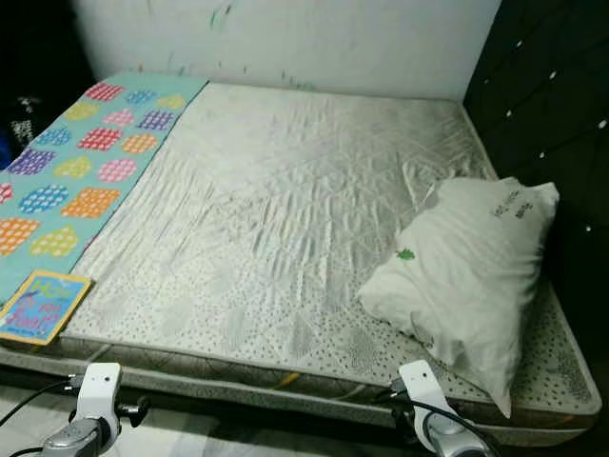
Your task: Clean up the room
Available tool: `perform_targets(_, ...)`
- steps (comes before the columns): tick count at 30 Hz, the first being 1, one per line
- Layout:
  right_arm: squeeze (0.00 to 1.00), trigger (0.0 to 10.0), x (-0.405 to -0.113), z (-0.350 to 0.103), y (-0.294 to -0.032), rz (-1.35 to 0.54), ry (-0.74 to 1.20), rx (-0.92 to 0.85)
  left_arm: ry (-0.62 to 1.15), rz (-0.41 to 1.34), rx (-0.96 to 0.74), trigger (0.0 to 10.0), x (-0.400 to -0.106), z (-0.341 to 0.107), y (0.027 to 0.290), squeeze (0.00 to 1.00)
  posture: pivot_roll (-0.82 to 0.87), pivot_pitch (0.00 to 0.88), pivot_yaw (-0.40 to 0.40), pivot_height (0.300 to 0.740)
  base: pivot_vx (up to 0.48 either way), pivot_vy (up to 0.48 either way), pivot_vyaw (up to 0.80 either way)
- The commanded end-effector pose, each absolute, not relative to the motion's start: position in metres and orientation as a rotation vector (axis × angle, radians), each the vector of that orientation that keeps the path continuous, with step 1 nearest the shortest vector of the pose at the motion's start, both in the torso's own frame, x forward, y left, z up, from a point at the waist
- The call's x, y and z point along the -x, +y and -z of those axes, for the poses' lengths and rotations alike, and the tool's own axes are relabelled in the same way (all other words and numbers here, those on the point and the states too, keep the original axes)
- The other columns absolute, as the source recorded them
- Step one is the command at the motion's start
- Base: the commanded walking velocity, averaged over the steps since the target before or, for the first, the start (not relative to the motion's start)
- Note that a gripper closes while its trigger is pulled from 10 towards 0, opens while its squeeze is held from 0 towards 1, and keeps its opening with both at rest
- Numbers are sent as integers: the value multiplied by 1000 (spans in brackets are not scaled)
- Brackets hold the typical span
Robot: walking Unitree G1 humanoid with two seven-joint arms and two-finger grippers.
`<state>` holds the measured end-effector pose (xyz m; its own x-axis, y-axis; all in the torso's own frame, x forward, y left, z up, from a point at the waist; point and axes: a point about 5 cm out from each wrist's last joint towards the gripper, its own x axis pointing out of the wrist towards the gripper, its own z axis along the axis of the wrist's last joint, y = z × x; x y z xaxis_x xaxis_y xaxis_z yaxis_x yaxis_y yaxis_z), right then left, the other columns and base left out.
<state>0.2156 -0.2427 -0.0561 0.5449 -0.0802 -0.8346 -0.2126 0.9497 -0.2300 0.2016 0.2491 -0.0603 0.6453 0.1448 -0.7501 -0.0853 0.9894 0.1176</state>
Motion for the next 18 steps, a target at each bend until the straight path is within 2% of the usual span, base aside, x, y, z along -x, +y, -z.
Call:
perform_targets(1, 0, 10000, -219, 55, -238, -61, 964, 292, 839, -178, -72, 10000, -202, 57, 257, 0, 9, 44, -22, 740, 0, 0, 0)
perform_targets(8, 0, 10000, -221, 53, -240, 24, 909, 258, 752, -303, 11, 10000, -203, 55, 259, 0, 8, 40, -24, 740, 0, 0, 0)
perform_targets(15, 0, 10000, -225, 48, -241, 180, 764, 129, 629, -384, 75, 10000, -207, 48, 260, 0, 1, 37, -20, 740, 0, 0, 0)
perform_targets(18, 0, 10000, -226, 47, -241, 192, 743, 119, 609, -397, 87, 10000, -207, 47, 260, 0, 0, 37, -20, 740, 0, 0, 0)
